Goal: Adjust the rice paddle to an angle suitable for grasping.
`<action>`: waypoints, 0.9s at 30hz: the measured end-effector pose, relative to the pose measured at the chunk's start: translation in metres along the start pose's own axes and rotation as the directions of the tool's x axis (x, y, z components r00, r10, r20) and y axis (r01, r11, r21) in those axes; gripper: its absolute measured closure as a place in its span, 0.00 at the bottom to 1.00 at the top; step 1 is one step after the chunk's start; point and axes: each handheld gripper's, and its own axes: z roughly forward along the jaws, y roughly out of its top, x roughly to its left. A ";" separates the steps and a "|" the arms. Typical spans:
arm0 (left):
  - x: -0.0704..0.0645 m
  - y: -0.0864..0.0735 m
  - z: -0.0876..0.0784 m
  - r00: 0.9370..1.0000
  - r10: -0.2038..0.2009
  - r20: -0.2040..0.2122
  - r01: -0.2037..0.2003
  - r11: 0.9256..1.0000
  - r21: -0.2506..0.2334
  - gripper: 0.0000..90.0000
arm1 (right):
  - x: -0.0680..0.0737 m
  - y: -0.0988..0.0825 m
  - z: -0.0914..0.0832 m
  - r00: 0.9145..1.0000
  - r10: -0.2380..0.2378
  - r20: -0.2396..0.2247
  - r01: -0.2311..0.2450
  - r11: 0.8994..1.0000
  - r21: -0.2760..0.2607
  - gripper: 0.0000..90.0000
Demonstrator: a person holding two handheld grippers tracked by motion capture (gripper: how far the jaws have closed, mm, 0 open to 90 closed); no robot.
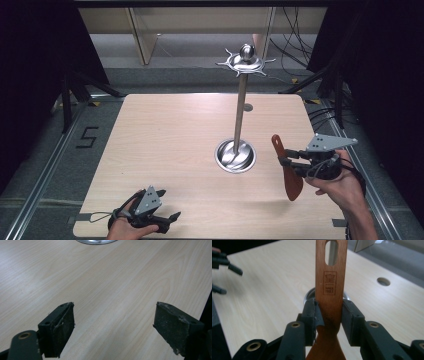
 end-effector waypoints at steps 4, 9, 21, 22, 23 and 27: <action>0.000 0.000 0.001 1.000 -0.004 0.000 0.004 1.000 0.002 0.18 | -0.005 0.009 -0.005 1.000 0.011 0.026 -0.009 0.997 -0.077 0.75; -0.001 -0.001 0.001 1.000 -0.009 -0.001 0.009 1.000 0.004 0.18 | -0.004 0.021 -0.011 1.000 0.009 0.025 -0.006 0.992 -0.124 0.75; -0.001 -0.001 0.000 1.000 -0.009 0.001 0.009 1.000 0.001 0.18 | -0.001 0.045 -0.012 0.999 -0.022 0.037 0.029 0.981 -0.192 0.75; 0.000 -0.001 0.001 1.000 0.001 0.001 -0.001 1.000 0.002 0.18 | -0.001 0.046 -0.011 0.998 -0.025 0.049 0.035 0.978 -0.207 0.75; 0.000 -0.001 0.001 1.000 -0.009 -0.001 0.009 1.000 0.004 0.18 | 0.001 0.048 -0.012 1.000 -0.009 0.024 0.013 0.980 -0.197 0.75; 0.000 -0.001 0.001 1.000 -0.001 0.001 0.001 1.000 -0.010 0.18 | 0.002 0.058 -0.013 0.999 -0.028 0.034 0.035 0.974 -0.223 0.75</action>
